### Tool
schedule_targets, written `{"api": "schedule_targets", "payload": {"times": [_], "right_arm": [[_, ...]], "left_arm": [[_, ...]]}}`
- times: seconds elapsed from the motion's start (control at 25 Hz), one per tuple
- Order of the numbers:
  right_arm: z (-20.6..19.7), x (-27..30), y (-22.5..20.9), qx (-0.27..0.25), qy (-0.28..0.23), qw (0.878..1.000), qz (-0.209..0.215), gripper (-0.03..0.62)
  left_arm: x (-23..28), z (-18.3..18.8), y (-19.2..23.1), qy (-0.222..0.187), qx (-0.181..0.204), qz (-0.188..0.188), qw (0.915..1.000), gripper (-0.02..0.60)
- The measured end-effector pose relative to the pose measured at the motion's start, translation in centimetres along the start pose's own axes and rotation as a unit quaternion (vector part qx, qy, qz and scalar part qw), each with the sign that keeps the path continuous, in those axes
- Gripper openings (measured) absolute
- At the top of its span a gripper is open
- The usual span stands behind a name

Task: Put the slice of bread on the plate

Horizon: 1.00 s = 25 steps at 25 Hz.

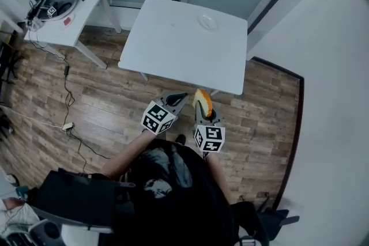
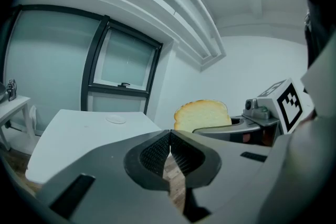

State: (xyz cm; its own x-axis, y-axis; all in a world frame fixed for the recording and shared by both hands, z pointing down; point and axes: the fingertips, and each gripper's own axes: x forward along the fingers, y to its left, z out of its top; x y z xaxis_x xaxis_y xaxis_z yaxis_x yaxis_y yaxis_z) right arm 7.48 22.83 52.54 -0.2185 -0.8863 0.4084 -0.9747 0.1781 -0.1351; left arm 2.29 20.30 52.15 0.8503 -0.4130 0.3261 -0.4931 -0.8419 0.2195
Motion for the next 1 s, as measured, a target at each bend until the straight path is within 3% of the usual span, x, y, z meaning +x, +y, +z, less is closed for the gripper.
{"api": "schedule_targets", "payload": {"times": [0.24, 0.44, 0.6, 1.0], "right_arm": [[4.9, 7.6, 0.1, -0.036, -0.005, 0.999, -0.012, 0.103], [8.3, 12.9, -1.2, -0.032, -0.016, 0.998, -0.048, 0.103], [9.4, 17.3, -1.6, -0.026, -0.008, 0.998, -0.061, 0.103], [8.6, 23.8, -6.3, -0.019, 0.039, 0.998, -0.043, 0.103]], "left_arm": [[2.7, 3.4, 8.0, -0.015, -0.004, -0.012, 0.9998, 0.003], [5.7, 5.8, 11.8, -0.01, 0.019, -0.057, 0.9981, 0.003], [7.5, 6.6, 15.6, -0.001, 0.017, -0.075, 0.997, 0.003], [12.4, 6.3, 20.2, 0.025, -0.02, -0.063, 0.9975, 0.003]]}}
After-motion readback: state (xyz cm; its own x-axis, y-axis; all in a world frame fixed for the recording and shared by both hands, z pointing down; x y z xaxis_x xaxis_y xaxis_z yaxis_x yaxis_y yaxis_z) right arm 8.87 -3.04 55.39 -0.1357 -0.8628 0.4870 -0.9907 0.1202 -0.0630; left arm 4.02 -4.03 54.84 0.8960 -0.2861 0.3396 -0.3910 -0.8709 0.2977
